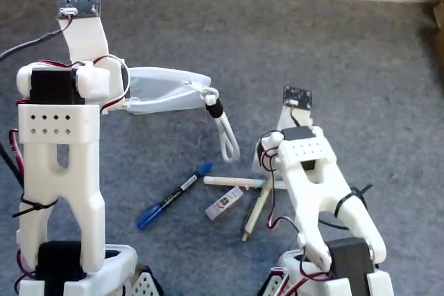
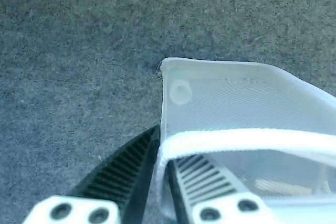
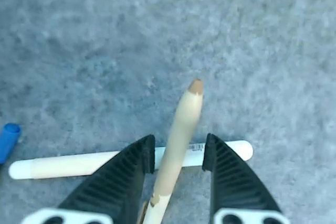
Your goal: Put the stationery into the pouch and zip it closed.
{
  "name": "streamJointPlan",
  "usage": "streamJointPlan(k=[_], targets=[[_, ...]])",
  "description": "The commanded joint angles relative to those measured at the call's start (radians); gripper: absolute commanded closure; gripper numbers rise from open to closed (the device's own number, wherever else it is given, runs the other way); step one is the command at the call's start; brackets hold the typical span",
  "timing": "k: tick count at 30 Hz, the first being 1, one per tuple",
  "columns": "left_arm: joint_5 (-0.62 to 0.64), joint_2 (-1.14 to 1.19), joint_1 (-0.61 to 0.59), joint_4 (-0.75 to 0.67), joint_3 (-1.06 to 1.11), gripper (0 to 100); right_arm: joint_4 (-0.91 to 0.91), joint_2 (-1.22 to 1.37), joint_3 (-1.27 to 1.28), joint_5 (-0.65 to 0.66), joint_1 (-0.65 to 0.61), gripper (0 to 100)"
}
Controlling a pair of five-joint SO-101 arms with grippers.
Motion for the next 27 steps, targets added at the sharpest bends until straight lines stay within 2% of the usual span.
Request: streamJointPlan(k=[1,11,27], targets=[[0.014,0.018,-0.001,-0.012,0.016,99,-0.013,0.025,-0.068,-0.012,0.013,85.4],[0.012,0.018,-0.004,-0.011,0.016,99,-0.008,-0.013,-0.087,-0.009,0.013,98.2],[0.012,0.018,-0.004,-0.011,0.016,99,-0.005,-0.384,-0.004,-0.005,0.005,99.3]])
